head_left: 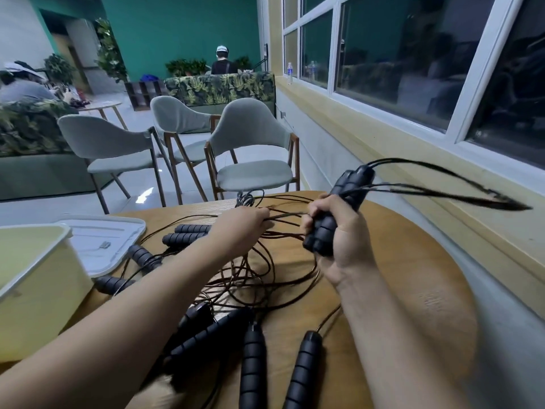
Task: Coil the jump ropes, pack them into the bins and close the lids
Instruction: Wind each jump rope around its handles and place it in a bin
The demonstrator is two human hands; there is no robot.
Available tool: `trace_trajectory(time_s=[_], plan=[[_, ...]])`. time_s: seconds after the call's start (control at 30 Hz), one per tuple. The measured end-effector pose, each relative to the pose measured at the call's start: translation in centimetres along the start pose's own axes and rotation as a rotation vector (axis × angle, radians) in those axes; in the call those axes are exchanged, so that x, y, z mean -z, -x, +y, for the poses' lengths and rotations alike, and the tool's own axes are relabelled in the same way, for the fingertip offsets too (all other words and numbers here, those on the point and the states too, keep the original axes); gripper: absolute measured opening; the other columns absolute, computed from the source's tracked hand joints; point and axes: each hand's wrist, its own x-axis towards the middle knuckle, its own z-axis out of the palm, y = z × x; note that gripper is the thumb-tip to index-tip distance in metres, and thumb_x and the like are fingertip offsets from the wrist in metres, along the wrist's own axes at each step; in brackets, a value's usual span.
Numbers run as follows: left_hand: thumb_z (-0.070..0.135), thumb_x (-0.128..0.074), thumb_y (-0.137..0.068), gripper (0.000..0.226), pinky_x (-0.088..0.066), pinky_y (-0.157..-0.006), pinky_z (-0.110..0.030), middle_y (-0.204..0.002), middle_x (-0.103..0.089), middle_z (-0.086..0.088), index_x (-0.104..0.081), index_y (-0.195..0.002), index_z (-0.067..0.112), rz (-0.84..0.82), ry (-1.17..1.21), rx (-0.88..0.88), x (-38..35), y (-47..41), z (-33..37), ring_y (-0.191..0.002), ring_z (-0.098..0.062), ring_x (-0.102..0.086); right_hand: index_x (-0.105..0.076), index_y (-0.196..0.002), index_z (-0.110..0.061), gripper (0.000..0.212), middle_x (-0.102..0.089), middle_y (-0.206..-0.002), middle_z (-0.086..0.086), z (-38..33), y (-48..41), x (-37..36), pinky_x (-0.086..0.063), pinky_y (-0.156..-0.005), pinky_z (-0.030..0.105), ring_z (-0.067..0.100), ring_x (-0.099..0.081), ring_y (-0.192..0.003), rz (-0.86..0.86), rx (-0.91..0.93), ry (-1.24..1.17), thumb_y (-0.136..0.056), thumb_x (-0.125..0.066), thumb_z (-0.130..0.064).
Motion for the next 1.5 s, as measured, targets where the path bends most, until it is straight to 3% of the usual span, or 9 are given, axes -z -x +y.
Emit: trace_trajectory(time_s=[0.33, 0.53, 0.73, 0.87, 0.97, 1.1, 1.27, 1.4, 1.5], plan=[[0.047, -0.041, -0.113, 0.031, -0.042, -0.067, -0.037, -0.089, -0.06, -0.002, -0.052, -0.1, 0.021, -0.025, -0.062, 0.079, 0.6, 0.6, -0.5, -0.088, -0.032, -0.063, -0.062, -0.094, -0.011, 0.014, -0.072, -0.096, 0.02, -0.2, -0.4, 0.1, -0.056, -0.065, 0.027, 0.022, -0.067, -0.072, 0.026, -0.019, -0.016, -0.095, -0.069, 0.002], [0.041, -0.044, -0.112, 0.029, -0.039, -0.067, -0.037, -0.102, -0.07, -0.008, -0.06, -0.112, 0.017, -0.026, -0.137, 0.073, 1.2, 0.8, 1.0, -0.095, -0.034, -0.067, -0.061, -0.11, -0.011, 0.03, -0.077, -0.114, 0.026, 3.8, -0.2, -0.1, -0.057, -0.073, 0.034, 0.031, -0.071, -0.087, 0.03, -0.032, 0.124, -0.09, -0.076, 0.005], [0.019, -0.05, -0.105, 0.011, -0.038, -0.066, -0.035, -0.105, -0.073, -0.006, -0.059, -0.111, 0.02, -0.019, -0.17, 0.033, 1.9, 1.6, 1.9, -0.097, -0.033, -0.069, -0.066, -0.096, -0.02, 0.031, -0.077, -0.083, -0.002, 6.4, -0.5, -0.2, -0.056, -0.07, 0.033, 0.018, -0.074, -0.075, 0.062, 0.0, 0.243, -0.09, -0.075, 0.009], [0.013, -0.048, -0.104, 0.021, -0.039, -0.066, -0.035, -0.112, -0.072, -0.004, -0.059, -0.119, 0.022, -0.057, -0.187, 0.022, 2.0, 2.1, 2.5, -0.101, -0.031, -0.07, -0.066, -0.095, -0.017, 0.031, -0.075, -0.085, 0.001, 7.0, -1.0, -0.3, -0.057, -0.078, 0.031, 0.016, -0.072, -0.079, 0.117, 0.051, 0.296, -0.087, -0.078, 0.011], [0.011, -0.049, -0.102, 0.033, -0.05, -0.069, -0.038, -0.113, -0.071, -0.002, -0.06, -0.128, 0.029, -0.066, -0.148, -0.01, 1.8, 2.3, 2.4, -0.103, -0.03, -0.07, -0.065, -0.099, -0.011, 0.026, -0.073, -0.085, 0.008, 6.9, -1.3, -0.4, -0.059, -0.078, 0.037, 0.021, -0.07, -0.076, 0.108, 0.047, 0.281, -0.089, -0.075, 0.011], [0.021, -0.05, -0.106, 0.014, -0.047, -0.071, -0.038, -0.108, -0.073, -0.003, -0.062, -0.114, 0.022, -0.014, -0.117, -0.049, 1.4, 2.4, 1.9, -0.112, -0.029, -0.067, -0.061, -0.094, -0.012, 0.024, -0.063, -0.079, 0.011, 6.6, -1.2, -0.6, -0.057, -0.063, 0.03, 0.019, -0.061, -0.064, 0.065, -0.094, 0.079, -0.092, -0.068, 0.011], [0.044, -0.046, -0.11, 0.03, -0.043, -0.064, -0.037, -0.095, -0.07, -0.003, -0.062, -0.106, 0.02, 0.052, -0.078, -0.037, 1.2, 2.2, -0.1, -0.091, -0.031, -0.067, -0.059, -0.095, -0.01, 0.022, -0.058, -0.074, 0.007, 5.4, -1.3, -1.4, -0.052, -0.056, 0.027, 0.019, -0.056, -0.061, 0.039, -0.047, 0.027, -0.093, -0.064, 0.011], [0.048, -0.045, -0.111, 0.031, -0.035, -0.057, -0.036, -0.077, -0.054, 0.005, -0.058, -0.101, 0.022, 0.125, -0.084, -0.038, 1.4, 1.9, -1.4, -0.071, -0.024, -0.052, -0.058, -0.093, -0.011, 0.021, -0.058, -0.072, 0.004, 3.4, -0.5, -2.6, -0.05, -0.055, 0.026, 0.017, -0.055, -0.06, -0.012, -0.011, 0.027, -0.093, -0.063, 0.01], [0.049, -0.047, -0.11, 0.029, -0.044, -0.058, -0.036, -0.075, -0.055, 0.004, -0.06, -0.104, 0.024, 0.124, -0.069, -0.002, 1.3, 1.8, -3.4, -0.07, -0.025, -0.055, -0.057, -0.097, -0.01, 0.019, -0.059, -0.075, 0.006, 1.5, -0.2, -2.7, -0.049, -0.057, 0.027, 0.018, -0.054, -0.061, -0.017, 0.019, -0.031, -0.092, -0.063, 0.008]])
